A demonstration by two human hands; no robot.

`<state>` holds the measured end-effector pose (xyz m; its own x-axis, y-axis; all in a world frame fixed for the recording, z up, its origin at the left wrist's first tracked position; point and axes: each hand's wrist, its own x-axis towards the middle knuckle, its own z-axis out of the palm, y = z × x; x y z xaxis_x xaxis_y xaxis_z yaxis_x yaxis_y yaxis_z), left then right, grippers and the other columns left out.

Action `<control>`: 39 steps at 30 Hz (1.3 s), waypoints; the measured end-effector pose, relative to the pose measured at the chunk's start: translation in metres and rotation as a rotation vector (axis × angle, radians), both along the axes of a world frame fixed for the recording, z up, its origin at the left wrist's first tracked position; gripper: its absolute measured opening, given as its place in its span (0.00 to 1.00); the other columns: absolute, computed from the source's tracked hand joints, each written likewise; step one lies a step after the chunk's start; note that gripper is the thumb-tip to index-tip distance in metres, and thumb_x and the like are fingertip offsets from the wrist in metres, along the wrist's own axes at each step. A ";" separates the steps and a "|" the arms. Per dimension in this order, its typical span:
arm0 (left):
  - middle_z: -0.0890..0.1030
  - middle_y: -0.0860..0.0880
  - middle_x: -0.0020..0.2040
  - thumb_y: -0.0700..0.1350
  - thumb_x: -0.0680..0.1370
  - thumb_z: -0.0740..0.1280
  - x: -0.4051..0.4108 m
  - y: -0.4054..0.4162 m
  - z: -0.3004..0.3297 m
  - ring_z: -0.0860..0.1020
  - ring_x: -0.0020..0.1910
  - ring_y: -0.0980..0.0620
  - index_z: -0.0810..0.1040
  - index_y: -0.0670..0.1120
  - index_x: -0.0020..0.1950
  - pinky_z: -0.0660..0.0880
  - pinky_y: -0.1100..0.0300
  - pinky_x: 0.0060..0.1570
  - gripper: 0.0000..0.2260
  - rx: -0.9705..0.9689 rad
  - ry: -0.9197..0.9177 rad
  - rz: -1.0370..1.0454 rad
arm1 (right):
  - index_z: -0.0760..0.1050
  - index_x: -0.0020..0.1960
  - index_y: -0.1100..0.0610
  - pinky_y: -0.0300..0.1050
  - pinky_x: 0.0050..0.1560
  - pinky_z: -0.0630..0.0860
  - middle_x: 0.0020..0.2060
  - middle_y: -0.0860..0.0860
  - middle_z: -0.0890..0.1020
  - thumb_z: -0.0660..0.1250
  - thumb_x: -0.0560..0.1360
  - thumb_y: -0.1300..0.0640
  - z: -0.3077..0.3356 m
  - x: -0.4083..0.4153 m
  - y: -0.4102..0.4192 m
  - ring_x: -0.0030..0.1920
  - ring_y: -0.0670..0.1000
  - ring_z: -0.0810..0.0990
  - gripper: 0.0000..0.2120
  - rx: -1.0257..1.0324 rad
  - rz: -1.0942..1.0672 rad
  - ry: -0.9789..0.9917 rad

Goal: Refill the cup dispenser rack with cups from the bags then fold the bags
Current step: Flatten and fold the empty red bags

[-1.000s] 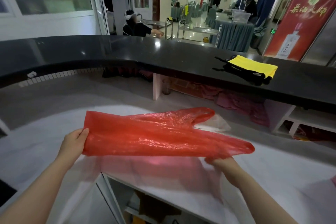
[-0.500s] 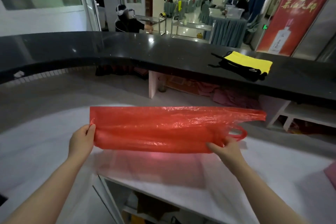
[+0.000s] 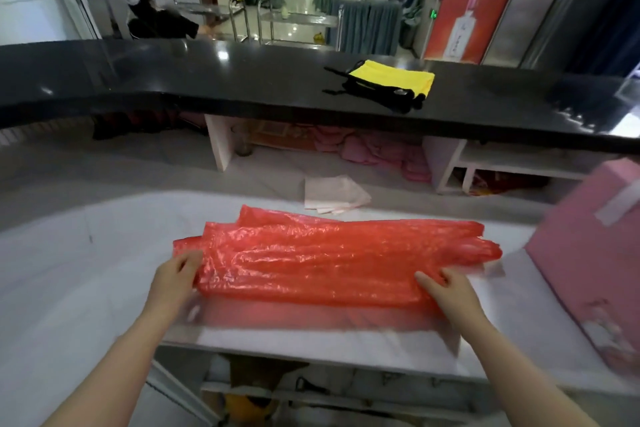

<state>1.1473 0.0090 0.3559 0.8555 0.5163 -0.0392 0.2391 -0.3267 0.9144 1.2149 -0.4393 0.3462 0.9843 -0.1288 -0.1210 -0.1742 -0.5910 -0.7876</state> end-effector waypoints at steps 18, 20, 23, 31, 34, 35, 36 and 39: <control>0.83 0.52 0.44 0.40 0.79 0.63 -0.023 -0.026 -0.016 0.80 0.45 0.51 0.80 0.49 0.48 0.73 0.55 0.44 0.07 0.204 0.141 -0.248 | 0.72 0.42 0.56 0.44 0.34 0.70 0.37 0.52 0.79 0.68 0.76 0.50 -0.018 -0.023 -0.008 0.38 0.53 0.77 0.11 0.055 -0.175 -0.178; 0.81 0.50 0.45 0.40 0.80 0.62 -0.022 -0.030 -0.018 0.79 0.45 0.49 0.77 0.48 0.49 0.72 0.54 0.43 0.06 0.207 0.141 -0.186 | 0.72 0.43 0.55 0.42 0.34 0.70 0.37 0.50 0.79 0.69 0.75 0.49 -0.019 -0.028 -0.007 0.38 0.50 0.77 0.10 0.058 -0.176 -0.188; 0.81 0.46 0.48 0.40 0.80 0.62 -0.024 -0.037 -0.019 0.78 0.47 0.48 0.76 0.45 0.51 0.73 0.53 0.47 0.05 0.177 0.107 -0.104 | 0.72 0.44 0.51 0.37 0.34 0.67 0.39 0.46 0.79 0.69 0.75 0.48 -0.018 -0.032 -0.007 0.40 0.44 0.76 0.09 0.073 -0.184 -0.196; 0.81 0.55 0.43 0.41 0.80 0.62 -0.028 -0.045 0.000 0.78 0.43 0.56 0.79 0.52 0.46 0.70 0.66 0.40 0.08 0.067 -0.108 -0.033 | 0.72 0.43 0.52 0.42 0.35 0.69 0.39 0.51 0.77 0.65 0.76 0.59 -0.021 -0.036 -0.010 0.38 0.50 0.74 0.05 0.128 -0.243 -0.196; 0.81 0.53 0.45 0.43 0.81 0.60 -0.025 -0.049 -0.006 0.79 0.45 0.55 0.78 0.54 0.46 0.72 0.65 0.42 0.10 -0.052 -0.099 -0.011 | 0.73 0.46 0.52 0.36 0.36 0.67 0.39 0.44 0.77 0.68 0.76 0.56 -0.022 -0.038 -0.014 0.40 0.42 0.73 0.04 0.058 -0.259 -0.192; 0.80 0.53 0.45 0.43 0.82 0.59 -0.024 -0.051 -0.009 0.79 0.45 0.53 0.78 0.53 0.47 0.72 0.64 0.42 0.10 -0.036 -0.079 -0.001 | 0.73 0.48 0.51 0.35 0.36 0.66 0.39 0.42 0.76 0.68 0.76 0.53 -0.023 -0.039 -0.016 0.40 0.40 0.73 0.04 0.044 -0.258 -0.179; 0.80 0.52 0.45 0.43 0.82 0.58 -0.022 -0.051 -0.014 0.78 0.46 0.51 0.78 0.51 0.48 0.71 0.63 0.42 0.09 0.022 -0.047 0.009 | 0.73 0.49 0.51 0.35 0.35 0.66 0.39 0.41 0.77 0.67 0.77 0.51 -0.023 -0.040 -0.016 0.40 0.39 0.74 0.05 0.026 -0.253 -0.164; 0.77 0.51 0.45 0.44 0.82 0.57 -0.019 -0.051 -0.023 0.74 0.44 0.49 0.77 0.45 0.56 0.69 0.57 0.43 0.10 0.303 0.069 0.037 | 0.73 0.49 0.51 0.40 0.34 0.68 0.39 0.45 0.79 0.65 0.77 0.48 -0.024 -0.037 -0.019 0.39 0.42 0.75 0.07 -0.014 -0.255 -0.135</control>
<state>1.1286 -0.0425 0.3334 0.8365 0.5443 0.0636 0.3143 -0.5716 0.7579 1.1783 -0.4584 0.3219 0.9270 -0.3749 0.0121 -0.2129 -0.5525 -0.8059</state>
